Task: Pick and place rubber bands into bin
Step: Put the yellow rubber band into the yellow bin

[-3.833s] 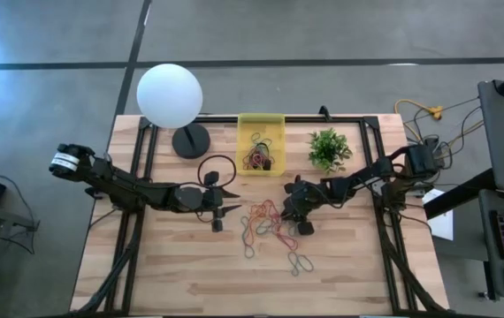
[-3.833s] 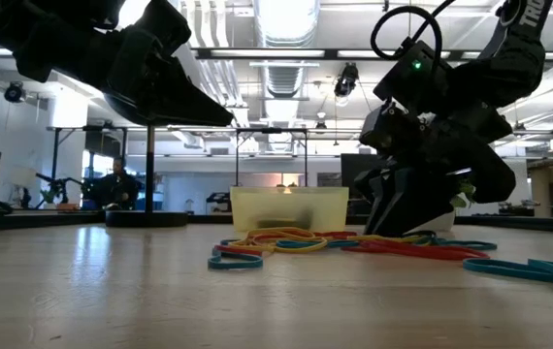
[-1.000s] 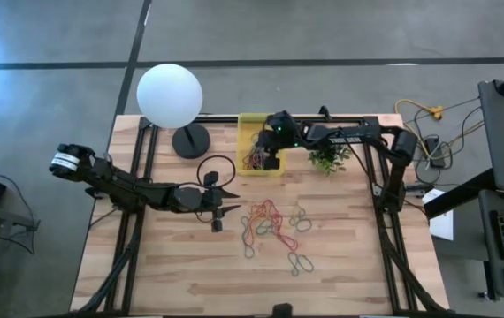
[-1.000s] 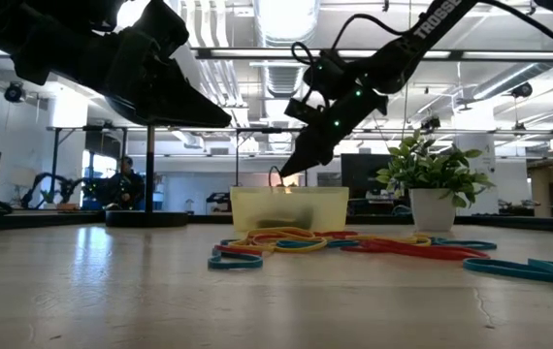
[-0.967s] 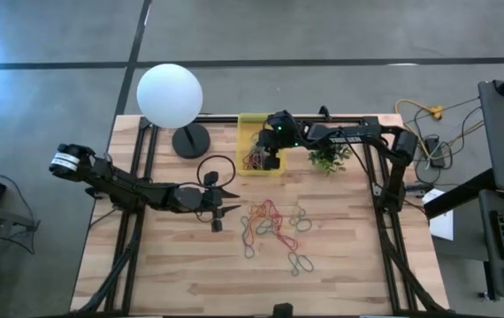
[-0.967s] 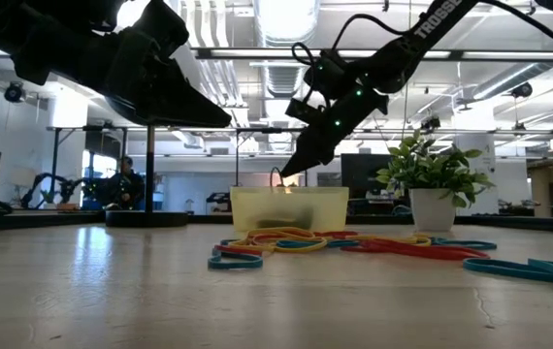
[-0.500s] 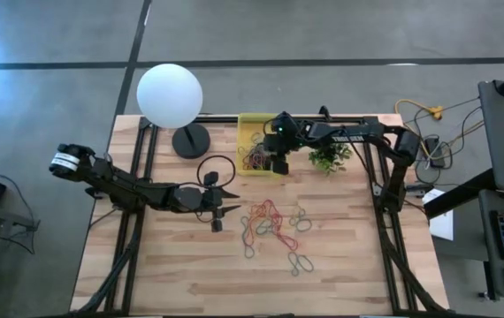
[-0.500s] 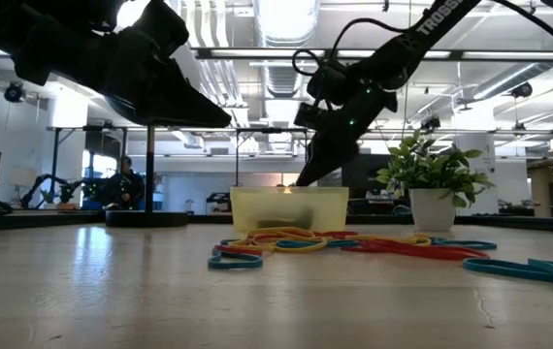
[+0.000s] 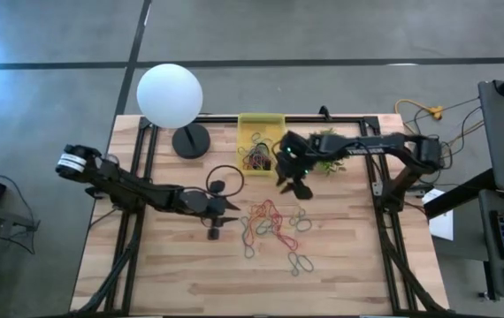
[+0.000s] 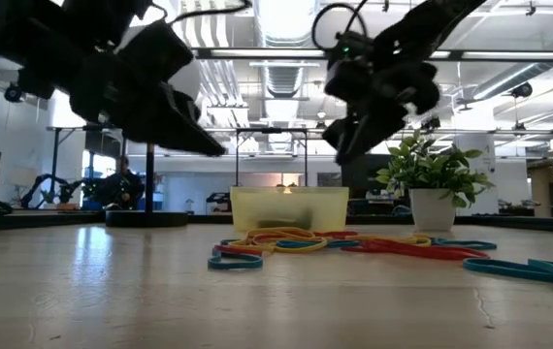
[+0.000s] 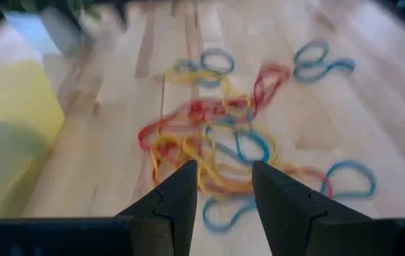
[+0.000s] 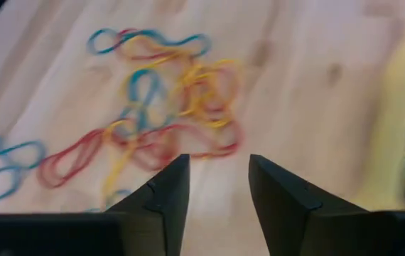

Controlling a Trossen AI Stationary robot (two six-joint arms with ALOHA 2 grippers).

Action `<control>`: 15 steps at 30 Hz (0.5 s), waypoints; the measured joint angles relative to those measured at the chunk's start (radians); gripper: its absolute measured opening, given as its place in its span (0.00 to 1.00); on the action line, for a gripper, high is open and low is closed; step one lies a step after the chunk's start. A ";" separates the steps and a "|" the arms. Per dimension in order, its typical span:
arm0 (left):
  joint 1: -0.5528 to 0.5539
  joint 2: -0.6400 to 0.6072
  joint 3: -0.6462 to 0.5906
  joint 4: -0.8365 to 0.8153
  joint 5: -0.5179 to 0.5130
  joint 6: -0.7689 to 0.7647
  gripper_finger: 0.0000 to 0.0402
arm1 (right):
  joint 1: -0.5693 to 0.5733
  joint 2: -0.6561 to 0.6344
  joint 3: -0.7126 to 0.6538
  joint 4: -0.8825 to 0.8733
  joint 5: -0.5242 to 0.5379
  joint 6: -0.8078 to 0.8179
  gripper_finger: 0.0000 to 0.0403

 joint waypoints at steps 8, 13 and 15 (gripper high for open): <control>0.007 0.122 0.033 0.074 -0.003 0.008 0.30 | 0.113 -0.156 -0.207 0.053 0.021 0.142 0.28; 0.010 0.140 0.028 0.114 -0.004 0.026 0.30 | 0.156 -0.231 -0.344 0.164 0.134 0.212 0.28; 0.009 0.138 0.031 0.128 -0.003 0.029 0.30 | 0.163 -0.251 -0.395 0.224 0.144 0.215 0.28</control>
